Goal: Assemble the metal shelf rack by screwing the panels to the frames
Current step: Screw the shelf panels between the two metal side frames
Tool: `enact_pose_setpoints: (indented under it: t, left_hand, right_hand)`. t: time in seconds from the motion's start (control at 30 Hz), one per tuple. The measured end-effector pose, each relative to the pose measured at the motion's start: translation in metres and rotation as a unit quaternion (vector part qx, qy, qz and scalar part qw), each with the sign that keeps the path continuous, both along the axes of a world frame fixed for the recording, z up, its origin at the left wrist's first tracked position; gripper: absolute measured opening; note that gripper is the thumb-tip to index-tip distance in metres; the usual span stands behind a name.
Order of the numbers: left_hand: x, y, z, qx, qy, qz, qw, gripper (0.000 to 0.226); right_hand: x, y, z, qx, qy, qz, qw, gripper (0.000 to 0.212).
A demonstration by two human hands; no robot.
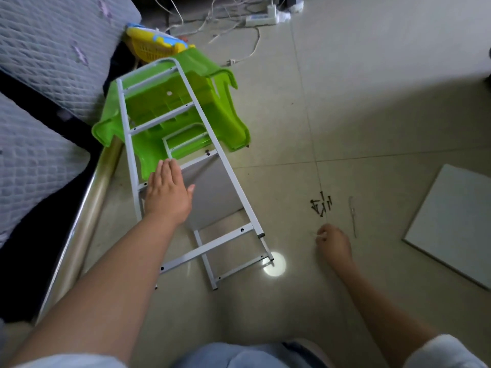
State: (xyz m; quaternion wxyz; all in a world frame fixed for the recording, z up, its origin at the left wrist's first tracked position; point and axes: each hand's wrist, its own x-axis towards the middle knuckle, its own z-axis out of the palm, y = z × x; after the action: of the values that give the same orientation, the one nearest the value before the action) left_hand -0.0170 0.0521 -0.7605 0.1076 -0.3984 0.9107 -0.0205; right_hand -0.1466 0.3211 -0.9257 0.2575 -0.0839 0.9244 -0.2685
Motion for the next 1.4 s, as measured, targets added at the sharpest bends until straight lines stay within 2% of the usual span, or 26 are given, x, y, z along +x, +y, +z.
enact_pose_setpoints:
  t: [0.17,0.33,0.4,0.53,0.63,0.77,1.13,1.3,1.4]
  left_hand:
    - [0.002,0.005,0.002,0.012,-0.003,-0.002,1.0,0.066]
    - [0.013,-0.002,0.005,0.061,0.008,-0.048,0.997,0.06]
    - [0.017,-0.008,0.009,0.079,0.014,-0.075,0.994,0.057]
    - [0.023,-0.012,0.01,0.073,0.015,-0.102,0.992,0.056]
    - [0.027,-0.014,0.008,0.055,0.035,-0.076,0.995,0.056]
    - [0.031,-0.014,0.006,0.063,0.067,-0.033,0.995,0.055]
    - [0.03,-0.023,-0.003,0.06,0.112,-0.044,0.991,0.051]
    - [0.03,-0.023,-0.003,0.064,0.123,-0.047,0.989,0.051]
    - [0.03,-0.022,-0.003,0.067,0.13,-0.045,0.988,0.052]
  right_hand:
    - [-0.012,-0.026,0.076,-0.16,0.063,-0.01,0.985,0.016]
    - [-0.004,-0.09,0.17,-0.322,0.116,-0.014,0.939,0.01]
    - [0.001,-0.116,0.202,-0.345,0.133,0.013,0.929,0.012]
    - [0.018,-0.151,0.238,-0.289,0.185,0.148,0.928,0.015]
    - [0.022,-0.162,0.243,-0.254,0.209,0.196,0.924,0.02]
    - [0.016,-0.169,0.24,-0.202,0.244,0.221,0.922,0.022]
    - [0.008,-0.181,0.243,-0.136,0.303,0.29,0.897,0.022]
    - [0.004,-0.177,0.251,-0.182,0.316,0.261,0.894,0.018]
    - [0.004,-0.177,0.251,-0.174,0.297,0.272,0.898,0.017]
